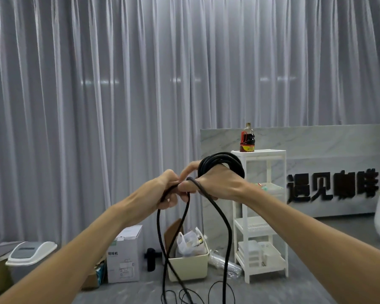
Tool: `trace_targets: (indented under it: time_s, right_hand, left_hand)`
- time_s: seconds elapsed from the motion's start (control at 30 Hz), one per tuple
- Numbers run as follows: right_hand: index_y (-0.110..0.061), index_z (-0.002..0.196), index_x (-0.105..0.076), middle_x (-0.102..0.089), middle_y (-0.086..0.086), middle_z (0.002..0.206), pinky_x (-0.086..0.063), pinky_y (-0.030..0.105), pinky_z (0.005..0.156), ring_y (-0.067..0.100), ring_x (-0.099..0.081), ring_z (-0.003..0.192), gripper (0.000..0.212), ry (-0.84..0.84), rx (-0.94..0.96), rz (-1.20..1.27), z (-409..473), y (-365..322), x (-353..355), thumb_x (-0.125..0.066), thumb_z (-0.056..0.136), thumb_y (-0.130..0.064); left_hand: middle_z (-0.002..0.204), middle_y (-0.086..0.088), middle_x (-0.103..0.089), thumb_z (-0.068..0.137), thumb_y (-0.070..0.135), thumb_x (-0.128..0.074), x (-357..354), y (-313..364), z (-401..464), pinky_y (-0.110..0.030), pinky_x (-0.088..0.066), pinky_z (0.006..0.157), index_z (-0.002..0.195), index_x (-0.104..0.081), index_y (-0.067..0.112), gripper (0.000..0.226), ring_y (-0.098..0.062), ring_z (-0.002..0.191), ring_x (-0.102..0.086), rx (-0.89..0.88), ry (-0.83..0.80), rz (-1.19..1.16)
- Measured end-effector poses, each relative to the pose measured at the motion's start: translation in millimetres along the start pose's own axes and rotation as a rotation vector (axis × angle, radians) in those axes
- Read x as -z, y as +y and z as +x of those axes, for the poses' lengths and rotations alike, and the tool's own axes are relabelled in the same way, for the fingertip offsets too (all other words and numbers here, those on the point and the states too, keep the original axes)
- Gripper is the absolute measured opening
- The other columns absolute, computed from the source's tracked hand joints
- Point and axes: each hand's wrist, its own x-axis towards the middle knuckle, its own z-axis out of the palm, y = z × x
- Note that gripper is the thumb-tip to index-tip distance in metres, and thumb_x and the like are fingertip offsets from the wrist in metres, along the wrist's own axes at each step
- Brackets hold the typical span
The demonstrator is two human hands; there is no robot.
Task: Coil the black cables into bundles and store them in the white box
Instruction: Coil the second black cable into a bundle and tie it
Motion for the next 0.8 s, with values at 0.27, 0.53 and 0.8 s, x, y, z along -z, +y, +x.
trace_targets:
  time_s: [0.27, 0.53, 0.8]
  right_hand:
    - [-0.026, 0.082, -0.065, -0.057, -0.016, 0.047, -0.038, 0.013, 0.047, -0.003, -0.054, 0.049, 0.005, 0.1, -0.084, -0.224, 7, 8, 4, -0.067, 0.086, -0.024]
    - [-0.018, 0.077, -0.068, -0.052, -0.009, 0.05, -0.038, 0.023, 0.052, 0.006, -0.048, 0.046, 0.017, 0.042, -0.212, -0.276, 3, 7, 14, -0.075, 0.082, -0.032]
    - [-0.02, 0.071, -0.066, -0.046, -0.003, 0.049, -0.033, 0.019, 0.044, 0.011, -0.037, 0.044, 0.02, -0.172, -0.169, -0.01, -3, 3, 21, -0.078, 0.075, -0.035]
  left_hand:
    - [0.122, 0.024, -0.055, 0.062, 0.086, -0.056, -24, -3, 0, -0.018, -0.041, 0.086, 0.13, -0.043, 0.039, 0.083, 0.01, 0.11, -0.054, -0.018, 0.203, 0.208]
    - [0.109, 0.018, -0.07, 0.086, 0.017, -0.068, -18, 2, -11, -0.026, -0.058, 0.079, 0.112, -0.067, 0.035, 0.032, -0.007, 0.097, -0.069, -0.262, 0.239, 0.282]
    - [0.077, 0.004, -0.052, 0.085, 0.03, -0.076, 2, -4, 9, -0.01, -0.04, 0.063, 0.1, -0.076, 0.036, 0.016, -0.007, 0.068, -0.05, -0.339, 0.5, 0.646]
